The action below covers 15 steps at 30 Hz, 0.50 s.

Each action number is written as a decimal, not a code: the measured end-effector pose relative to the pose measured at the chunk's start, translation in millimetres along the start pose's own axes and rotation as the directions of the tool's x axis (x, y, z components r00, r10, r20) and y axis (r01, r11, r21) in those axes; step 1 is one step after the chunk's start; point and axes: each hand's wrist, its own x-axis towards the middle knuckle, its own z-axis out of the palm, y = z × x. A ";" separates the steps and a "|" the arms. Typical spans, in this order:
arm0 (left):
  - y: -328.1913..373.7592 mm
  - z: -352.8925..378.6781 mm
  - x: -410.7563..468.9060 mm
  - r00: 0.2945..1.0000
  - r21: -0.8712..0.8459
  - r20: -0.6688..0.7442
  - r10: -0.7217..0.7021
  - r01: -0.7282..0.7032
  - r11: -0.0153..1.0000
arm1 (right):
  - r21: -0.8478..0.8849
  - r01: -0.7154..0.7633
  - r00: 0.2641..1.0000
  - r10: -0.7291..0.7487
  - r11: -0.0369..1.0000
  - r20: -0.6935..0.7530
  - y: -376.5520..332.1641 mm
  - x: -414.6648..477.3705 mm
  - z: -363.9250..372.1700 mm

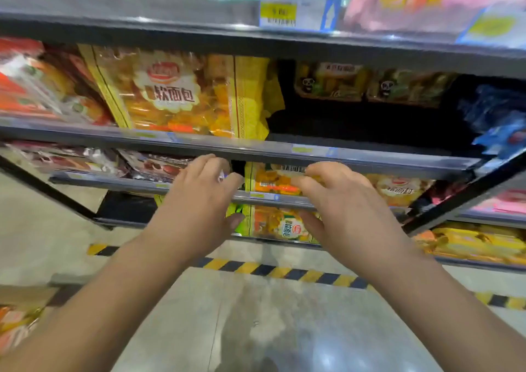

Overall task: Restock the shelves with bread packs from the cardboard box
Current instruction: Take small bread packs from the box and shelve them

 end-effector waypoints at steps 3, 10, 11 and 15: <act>-5.5 -80.2 -35.9 1.000 0.021 0.009 -0.006 0.006 1.000 | 0.020 0.021 0.999 -0.022 1.000 0.025 -28.0 -4.6 -90.2; -4.4 -222.0 -128.6 0.994 -0.002 -0.015 -0.105 0.105 0.994 | 0.144 0.078 0.992 -0.092 0.986 0.088 -91.9 -45.1 -227.7; -3.0 -231.4 -142.5 0.991 0.001 -0.012 -0.135 0.135 0.991 | 0.165 0.111 0.988 -0.127 0.980 0.092 -99.5 -48.5 -234.5; 2.2 -252.2 -192.2 0.957 0.024 0.018 -0.288 0.288 0.957 | 0.226 0.221 0.965 -0.247 0.949 0.093 -130.4 -49.6 -251.9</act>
